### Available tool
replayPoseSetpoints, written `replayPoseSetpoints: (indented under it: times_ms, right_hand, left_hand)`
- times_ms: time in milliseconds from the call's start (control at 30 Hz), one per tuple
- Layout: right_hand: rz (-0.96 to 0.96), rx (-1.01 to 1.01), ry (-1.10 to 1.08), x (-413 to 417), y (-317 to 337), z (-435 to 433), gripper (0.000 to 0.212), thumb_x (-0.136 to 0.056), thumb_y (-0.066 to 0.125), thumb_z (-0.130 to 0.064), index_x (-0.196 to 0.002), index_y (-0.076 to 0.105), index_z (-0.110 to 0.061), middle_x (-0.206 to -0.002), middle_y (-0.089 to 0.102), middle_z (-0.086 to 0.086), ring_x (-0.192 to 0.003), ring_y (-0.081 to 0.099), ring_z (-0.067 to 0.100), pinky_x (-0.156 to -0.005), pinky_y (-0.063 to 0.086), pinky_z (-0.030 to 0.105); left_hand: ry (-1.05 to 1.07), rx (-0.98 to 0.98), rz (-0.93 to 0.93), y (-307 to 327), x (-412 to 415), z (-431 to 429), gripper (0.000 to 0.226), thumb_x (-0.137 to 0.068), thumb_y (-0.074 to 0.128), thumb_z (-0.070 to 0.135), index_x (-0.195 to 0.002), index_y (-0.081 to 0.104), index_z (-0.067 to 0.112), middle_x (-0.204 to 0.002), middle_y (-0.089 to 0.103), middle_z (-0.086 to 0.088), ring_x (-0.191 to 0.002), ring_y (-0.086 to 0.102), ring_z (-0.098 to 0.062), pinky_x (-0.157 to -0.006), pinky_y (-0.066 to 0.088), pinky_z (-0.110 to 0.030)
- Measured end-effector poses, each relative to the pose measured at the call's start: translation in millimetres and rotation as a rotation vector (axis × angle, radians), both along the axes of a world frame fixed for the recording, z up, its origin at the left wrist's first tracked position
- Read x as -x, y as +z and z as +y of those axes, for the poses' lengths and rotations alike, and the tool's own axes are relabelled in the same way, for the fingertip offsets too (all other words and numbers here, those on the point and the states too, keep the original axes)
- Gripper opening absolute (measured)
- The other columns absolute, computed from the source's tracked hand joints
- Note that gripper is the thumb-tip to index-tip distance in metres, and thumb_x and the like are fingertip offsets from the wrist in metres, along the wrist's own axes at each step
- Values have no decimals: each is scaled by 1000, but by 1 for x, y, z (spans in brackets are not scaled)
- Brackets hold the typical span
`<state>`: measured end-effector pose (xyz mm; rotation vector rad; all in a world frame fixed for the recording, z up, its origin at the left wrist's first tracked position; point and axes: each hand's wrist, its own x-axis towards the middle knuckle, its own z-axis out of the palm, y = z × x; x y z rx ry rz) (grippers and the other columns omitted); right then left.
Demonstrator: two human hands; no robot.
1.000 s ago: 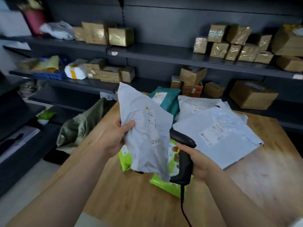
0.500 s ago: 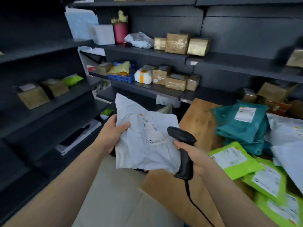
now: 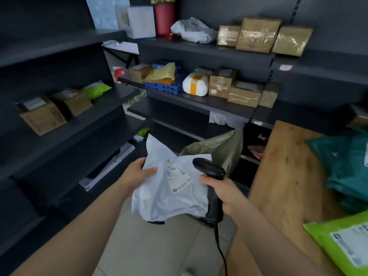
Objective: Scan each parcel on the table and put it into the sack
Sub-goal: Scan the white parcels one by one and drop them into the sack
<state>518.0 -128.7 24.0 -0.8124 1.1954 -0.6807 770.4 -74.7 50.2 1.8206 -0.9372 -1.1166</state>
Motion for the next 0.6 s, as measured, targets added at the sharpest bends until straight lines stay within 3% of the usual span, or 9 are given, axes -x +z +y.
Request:
replayPoseSetpoints:
  times_ms: [300, 500, 600]
  right_hand:
    - [54, -126, -123, -50, -41, -109, 26, -78, 80, -23, -98, 73, -10, -95, 73, 7, -92, 68, 24, -88, 54, 39]
    - [110, -181, -268, -70, -70, -164, 18, -77, 81, -20, -90, 73, -11, -70, 72, 0, -70, 68, 19, -61, 51, 28]
    - [149, -202, -368, -79, -86, -187, 12, -80, 79, -18, -85, 70, -12, -60, 71, -4, -55, 67, 12, -44, 47, 19]
  left_hand:
    - [-33, -139, 75, -63, -56, -137, 30, -92, 62, 30, -119, 62, 17, -112, 69, -4, -101, 67, -26, -94, 52, -49]
    - [-142, -255, 135, -109, -70, -236, 21, -94, 59, 31, -110, 66, 19, -101, 73, 0, -90, 70, -21, -76, 56, -35]
    - [-261, -327, 152, -134, -76, -285, 23, -96, 57, 31, -111, 65, 15, -104, 72, -3, -94, 68, -21, -76, 54, -34]
